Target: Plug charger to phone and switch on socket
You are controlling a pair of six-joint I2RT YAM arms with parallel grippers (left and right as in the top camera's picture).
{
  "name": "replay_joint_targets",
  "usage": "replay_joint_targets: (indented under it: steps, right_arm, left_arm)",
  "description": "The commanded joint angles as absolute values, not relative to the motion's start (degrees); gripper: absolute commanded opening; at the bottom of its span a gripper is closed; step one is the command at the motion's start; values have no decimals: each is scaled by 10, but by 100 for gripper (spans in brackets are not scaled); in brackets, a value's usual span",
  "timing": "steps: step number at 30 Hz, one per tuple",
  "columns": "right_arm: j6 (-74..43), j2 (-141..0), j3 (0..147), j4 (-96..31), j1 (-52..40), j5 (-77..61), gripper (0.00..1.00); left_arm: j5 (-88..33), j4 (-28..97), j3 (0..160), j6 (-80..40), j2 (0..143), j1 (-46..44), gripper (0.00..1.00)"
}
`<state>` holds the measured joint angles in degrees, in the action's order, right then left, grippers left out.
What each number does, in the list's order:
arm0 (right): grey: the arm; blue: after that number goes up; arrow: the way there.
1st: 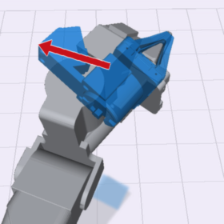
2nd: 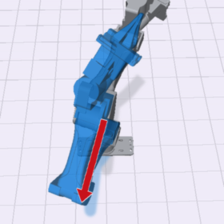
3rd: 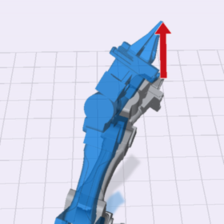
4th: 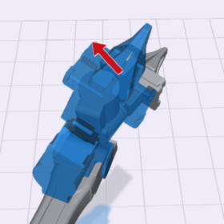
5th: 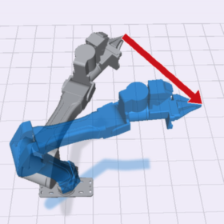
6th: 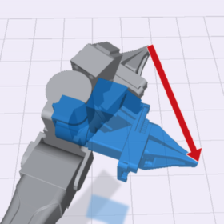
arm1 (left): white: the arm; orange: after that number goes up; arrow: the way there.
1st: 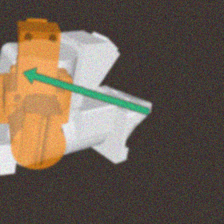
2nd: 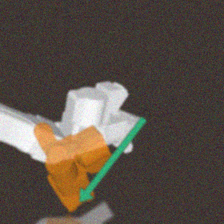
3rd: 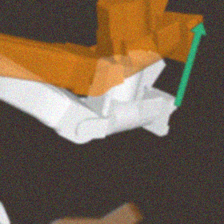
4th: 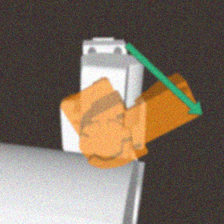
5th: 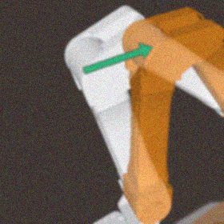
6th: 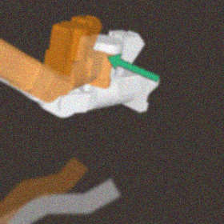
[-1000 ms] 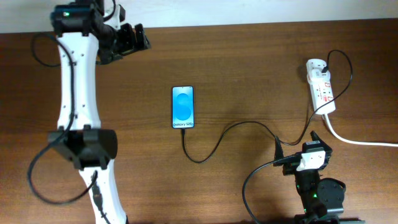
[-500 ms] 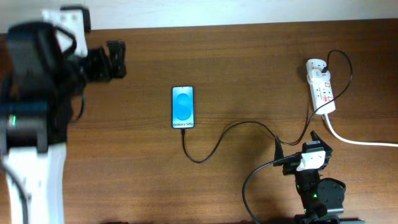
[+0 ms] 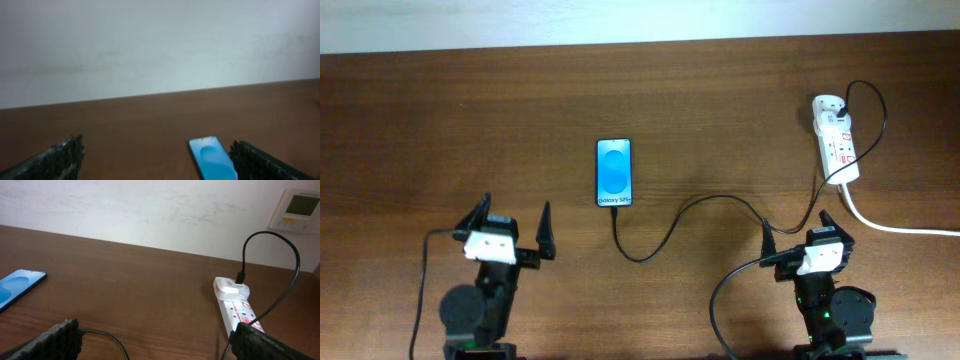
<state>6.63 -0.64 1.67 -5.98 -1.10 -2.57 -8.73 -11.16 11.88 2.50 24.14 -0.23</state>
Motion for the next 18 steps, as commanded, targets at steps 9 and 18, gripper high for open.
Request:
replay_joint_targets:
  steps: [9, 18]
  right_arm:
    - [69, -2, 12, -61, -6, -25, 98]
    - [69, -2, 12, -61, -6, -25, 98]
  left_arm:
    - [-76, -77, 5, 124, 77, -1, 99]
    - [-75, 40, 5, 134, 3, -1, 99]
